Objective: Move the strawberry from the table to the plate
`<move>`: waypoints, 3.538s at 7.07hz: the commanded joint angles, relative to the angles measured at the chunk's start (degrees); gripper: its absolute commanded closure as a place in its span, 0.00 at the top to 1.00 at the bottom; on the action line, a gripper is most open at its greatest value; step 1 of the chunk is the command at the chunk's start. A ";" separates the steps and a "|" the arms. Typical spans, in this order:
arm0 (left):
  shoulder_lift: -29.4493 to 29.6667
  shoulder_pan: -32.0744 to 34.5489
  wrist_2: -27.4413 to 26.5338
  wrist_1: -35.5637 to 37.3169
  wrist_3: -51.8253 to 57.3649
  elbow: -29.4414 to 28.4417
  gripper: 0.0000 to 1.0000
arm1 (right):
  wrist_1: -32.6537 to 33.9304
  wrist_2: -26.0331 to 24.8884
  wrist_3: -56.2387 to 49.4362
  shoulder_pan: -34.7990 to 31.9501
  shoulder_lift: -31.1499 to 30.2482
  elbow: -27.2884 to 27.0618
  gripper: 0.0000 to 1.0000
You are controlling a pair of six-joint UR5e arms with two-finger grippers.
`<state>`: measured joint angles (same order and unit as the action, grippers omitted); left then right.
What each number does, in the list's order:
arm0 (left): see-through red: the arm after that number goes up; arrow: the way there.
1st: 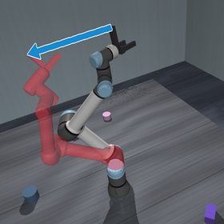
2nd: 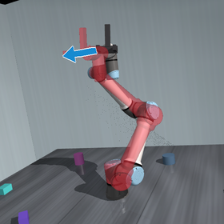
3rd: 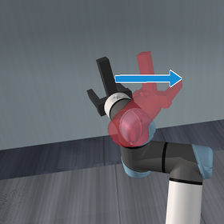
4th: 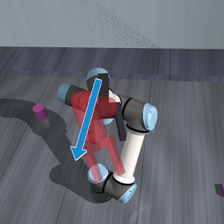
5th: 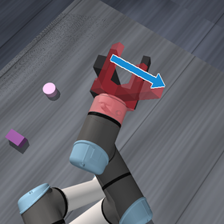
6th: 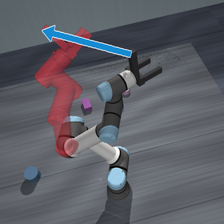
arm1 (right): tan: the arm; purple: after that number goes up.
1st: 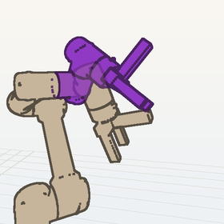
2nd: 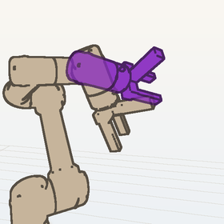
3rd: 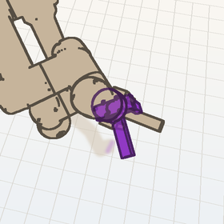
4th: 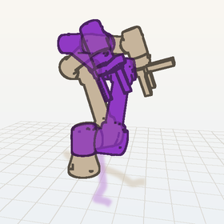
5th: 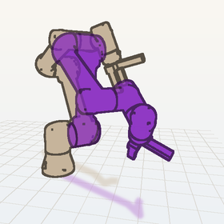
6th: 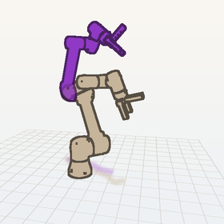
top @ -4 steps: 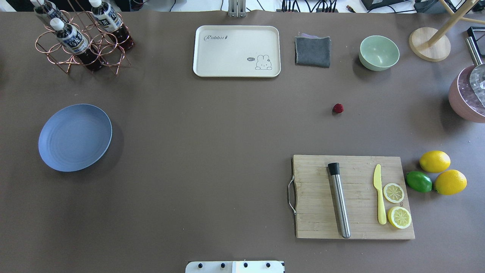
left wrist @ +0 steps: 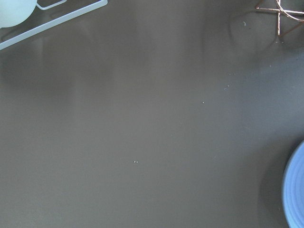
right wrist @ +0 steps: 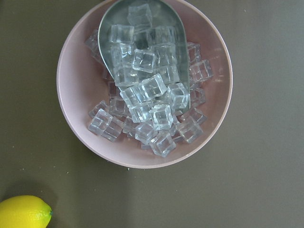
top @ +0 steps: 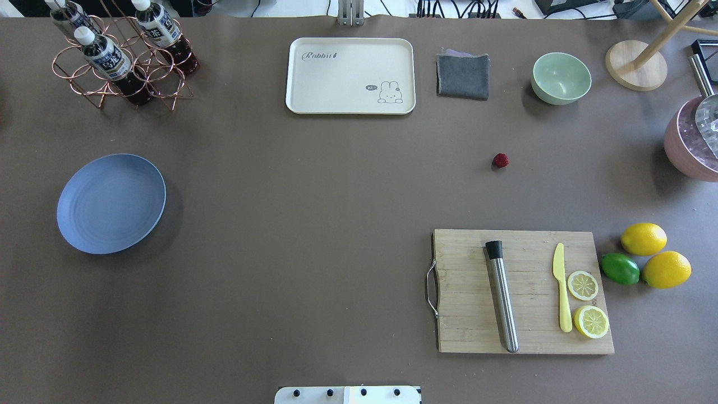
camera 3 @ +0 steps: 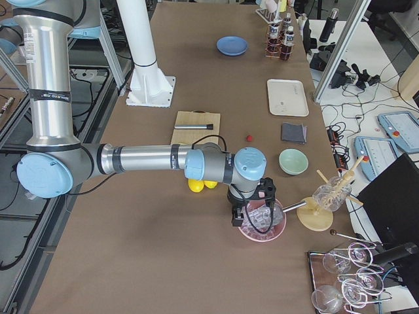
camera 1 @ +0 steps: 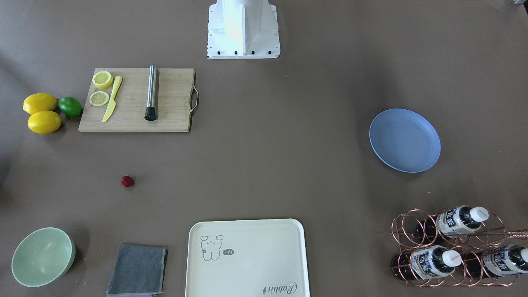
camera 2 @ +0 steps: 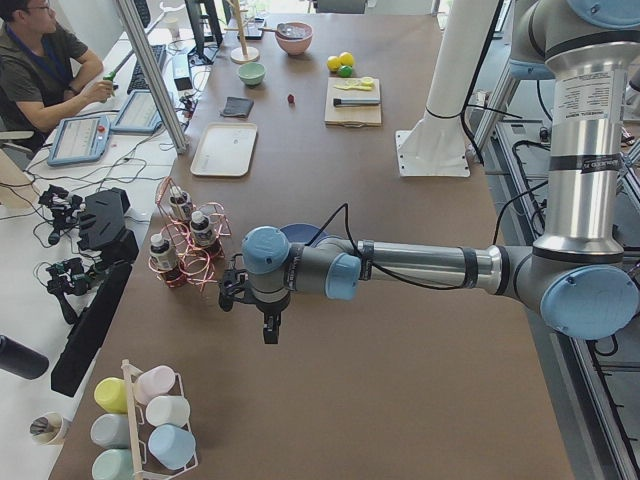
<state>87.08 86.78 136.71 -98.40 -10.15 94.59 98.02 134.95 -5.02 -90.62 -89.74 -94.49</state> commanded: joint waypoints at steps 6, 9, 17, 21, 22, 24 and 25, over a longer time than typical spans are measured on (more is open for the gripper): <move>-2.00 -1.79 0.14 -2.94 -0.49 2.00 0.98 | 0.06 0.14 0.01 0.00 -0.61 -0.17 1.00; -2.53 -1.79 0.57 -3.11 -0.58 2.35 0.98 | -0.11 0.14 -0.08 0.00 -0.88 -0.17 1.00; -2.62 -1.79 1.98 -2.93 -0.84 3.23 0.98 | -0.11 0.05 -0.52 0.35 -0.79 -1.75 1.00; -1.83 -8.77 1.64 -9.92 -12.46 5.77 0.97 | -0.11 0.66 -0.16 2.02 -0.97 -3.95 1.00; -2.00 -14.21 0.76 -16.84 -20.79 4.74 0.97 | -0.11 3.54 -0.08 2.20 -1.58 -3.95 1.00; -1.48 -24.24 -7.12 -29.68 -30.59 -0.87 0.95 | -0.11 4.27 0.18 2.98 -1.58 -3.86 1.00; 0.18 -27.86 -9.24 -35.05 -33.94 -4.90 0.95 | -0.20 4.27 2.80 3.16 -1.58 -3.95 1.00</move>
<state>85.82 64.05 130.79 -126.50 -39.20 94.02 97.87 139.03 -4.30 -87.79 -91.28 -98.39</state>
